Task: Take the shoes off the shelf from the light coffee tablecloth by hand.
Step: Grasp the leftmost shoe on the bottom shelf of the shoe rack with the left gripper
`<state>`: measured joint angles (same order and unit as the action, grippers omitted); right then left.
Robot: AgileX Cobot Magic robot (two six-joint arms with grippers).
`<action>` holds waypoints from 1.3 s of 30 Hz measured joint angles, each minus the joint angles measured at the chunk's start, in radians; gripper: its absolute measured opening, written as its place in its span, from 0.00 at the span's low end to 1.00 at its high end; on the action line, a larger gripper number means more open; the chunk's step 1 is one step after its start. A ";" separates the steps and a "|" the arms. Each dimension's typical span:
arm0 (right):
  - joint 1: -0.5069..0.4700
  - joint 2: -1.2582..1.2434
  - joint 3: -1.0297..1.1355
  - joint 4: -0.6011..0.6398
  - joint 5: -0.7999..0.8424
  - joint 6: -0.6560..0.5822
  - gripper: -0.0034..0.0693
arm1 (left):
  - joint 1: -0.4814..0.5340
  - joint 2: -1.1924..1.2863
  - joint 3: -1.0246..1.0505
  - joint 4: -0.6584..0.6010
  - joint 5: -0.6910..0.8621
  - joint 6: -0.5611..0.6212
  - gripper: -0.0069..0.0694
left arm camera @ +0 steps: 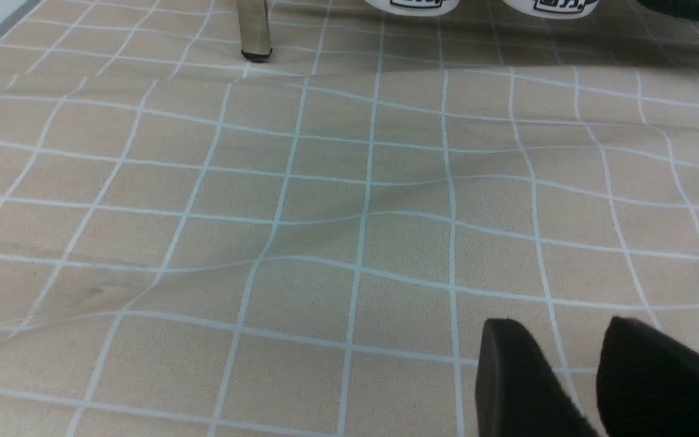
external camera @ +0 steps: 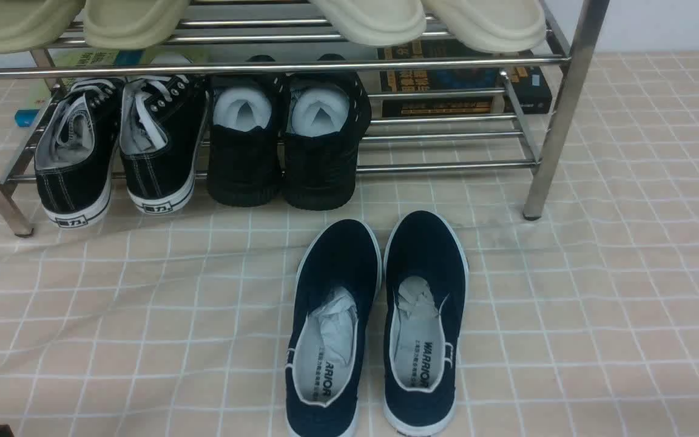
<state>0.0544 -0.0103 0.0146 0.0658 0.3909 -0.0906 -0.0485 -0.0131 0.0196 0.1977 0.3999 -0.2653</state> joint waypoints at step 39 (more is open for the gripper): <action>0.000 0.000 0.000 0.000 0.000 0.000 0.38 | 0.000 0.000 0.000 0.034 0.002 0.000 0.40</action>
<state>0.0544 -0.0103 0.0146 0.0658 0.3909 -0.0906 -0.0485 -0.0131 0.0196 0.2320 0.4018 -0.2653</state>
